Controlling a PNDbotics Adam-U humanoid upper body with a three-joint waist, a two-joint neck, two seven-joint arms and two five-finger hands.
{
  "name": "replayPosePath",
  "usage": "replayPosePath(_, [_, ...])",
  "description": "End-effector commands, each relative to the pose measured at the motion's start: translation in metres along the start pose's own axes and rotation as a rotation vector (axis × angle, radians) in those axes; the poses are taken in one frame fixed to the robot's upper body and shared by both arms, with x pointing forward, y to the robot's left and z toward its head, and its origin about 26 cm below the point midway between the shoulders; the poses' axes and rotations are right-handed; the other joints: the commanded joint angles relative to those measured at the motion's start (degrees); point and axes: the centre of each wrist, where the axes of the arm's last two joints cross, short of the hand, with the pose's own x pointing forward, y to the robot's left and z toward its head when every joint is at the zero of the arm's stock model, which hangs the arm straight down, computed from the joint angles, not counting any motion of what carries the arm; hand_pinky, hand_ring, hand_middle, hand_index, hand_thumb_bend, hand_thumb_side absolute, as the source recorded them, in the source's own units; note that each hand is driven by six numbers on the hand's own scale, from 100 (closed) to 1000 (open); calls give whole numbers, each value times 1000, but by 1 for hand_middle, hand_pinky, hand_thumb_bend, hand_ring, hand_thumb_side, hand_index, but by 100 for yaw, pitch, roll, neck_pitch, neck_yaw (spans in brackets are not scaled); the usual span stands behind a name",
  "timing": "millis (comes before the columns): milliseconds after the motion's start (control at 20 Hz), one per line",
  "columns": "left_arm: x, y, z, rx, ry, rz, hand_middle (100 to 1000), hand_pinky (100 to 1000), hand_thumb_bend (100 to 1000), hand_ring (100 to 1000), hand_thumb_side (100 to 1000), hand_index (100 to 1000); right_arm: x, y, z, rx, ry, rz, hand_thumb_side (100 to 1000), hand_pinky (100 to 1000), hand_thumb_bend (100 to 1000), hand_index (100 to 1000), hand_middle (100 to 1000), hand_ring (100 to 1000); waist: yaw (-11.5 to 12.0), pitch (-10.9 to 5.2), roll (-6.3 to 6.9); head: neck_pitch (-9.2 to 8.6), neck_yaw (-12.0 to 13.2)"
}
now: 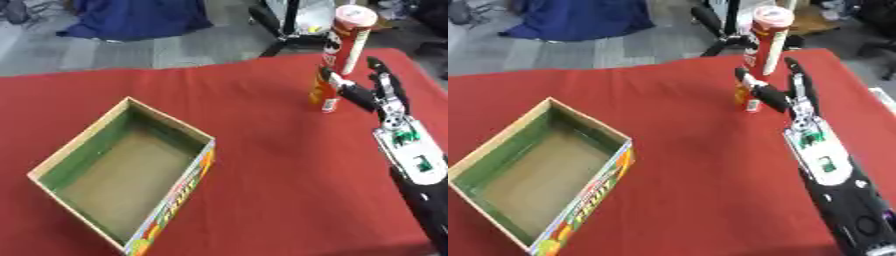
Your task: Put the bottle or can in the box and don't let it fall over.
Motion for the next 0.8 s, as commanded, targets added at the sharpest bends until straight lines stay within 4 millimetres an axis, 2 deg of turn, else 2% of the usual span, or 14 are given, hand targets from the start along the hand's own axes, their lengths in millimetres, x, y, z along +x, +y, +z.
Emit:
replayPosePath(50, [7,5,-4,3,-26,-21,817,842,122,873,939,818,11,-7,-6,-23,-27,-14,536,839,649,1000,990,1000,-7,-16,12,-90,-19])
replayPosePath(800, [8,4,-4,10,-31,-15,817,842,120,874,941,818,21,0,-15,-21,-34,-48,543,838,648,1000,996,1000,9,91,56,-176,-99])
